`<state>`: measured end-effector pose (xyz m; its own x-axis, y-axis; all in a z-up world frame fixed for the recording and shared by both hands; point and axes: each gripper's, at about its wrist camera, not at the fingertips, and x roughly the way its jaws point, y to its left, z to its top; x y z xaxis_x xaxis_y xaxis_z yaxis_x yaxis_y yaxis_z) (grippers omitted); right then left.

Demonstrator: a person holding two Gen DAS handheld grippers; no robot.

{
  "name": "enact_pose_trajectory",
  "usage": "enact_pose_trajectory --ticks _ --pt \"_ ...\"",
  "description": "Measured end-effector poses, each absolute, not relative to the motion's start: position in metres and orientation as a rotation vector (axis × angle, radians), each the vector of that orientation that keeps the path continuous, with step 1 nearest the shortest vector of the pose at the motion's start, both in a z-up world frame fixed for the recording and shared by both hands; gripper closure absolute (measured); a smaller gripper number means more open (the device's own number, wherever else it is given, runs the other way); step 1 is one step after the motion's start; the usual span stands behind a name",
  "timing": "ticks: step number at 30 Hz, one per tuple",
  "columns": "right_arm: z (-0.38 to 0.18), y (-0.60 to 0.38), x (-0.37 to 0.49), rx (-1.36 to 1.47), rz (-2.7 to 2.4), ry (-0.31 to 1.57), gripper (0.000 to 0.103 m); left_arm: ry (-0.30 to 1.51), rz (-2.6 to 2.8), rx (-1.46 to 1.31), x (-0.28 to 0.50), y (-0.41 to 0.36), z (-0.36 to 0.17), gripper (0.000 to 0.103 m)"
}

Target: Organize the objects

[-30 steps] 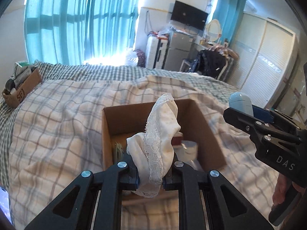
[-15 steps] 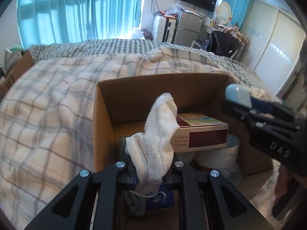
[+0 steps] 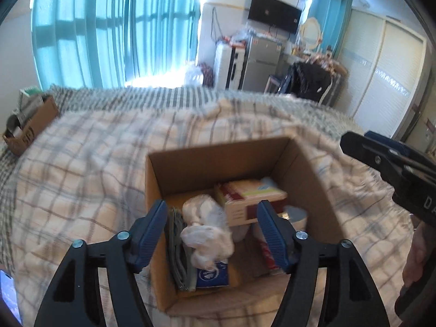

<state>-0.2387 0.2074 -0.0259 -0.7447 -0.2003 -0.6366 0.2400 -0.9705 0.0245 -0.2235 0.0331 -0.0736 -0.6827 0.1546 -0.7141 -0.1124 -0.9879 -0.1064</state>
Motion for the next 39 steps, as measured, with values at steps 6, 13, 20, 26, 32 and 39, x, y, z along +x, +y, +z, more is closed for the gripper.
enact_pose_trajectory --ticks 6,13,20,26,32,39 --pt "0.034 0.220 -0.189 0.839 -2.804 0.087 0.033 -0.050 2.836 -0.954 -0.186 0.037 -0.002 0.014" --pt "0.090 0.230 -0.128 0.670 -2.877 0.082 0.021 -0.036 2.889 -0.722 -0.141 0.037 0.057 0.004" --pt "0.114 0.234 -0.082 0.547 -2.937 0.082 0.011 0.003 2.943 -0.521 -0.096 0.035 0.093 0.000" --pt "0.106 0.235 -0.060 0.505 -2.990 0.123 0.000 0.021 2.976 -0.448 -0.074 0.030 0.091 0.000" --pt "0.075 0.238 -0.054 0.492 -2.994 0.100 0.000 0.076 3.020 -0.456 -0.063 0.029 0.062 0.000" --pt "0.023 0.241 -0.055 0.548 -3.007 0.109 0.000 0.054 3.027 -0.528 -0.058 0.025 0.012 0.000"
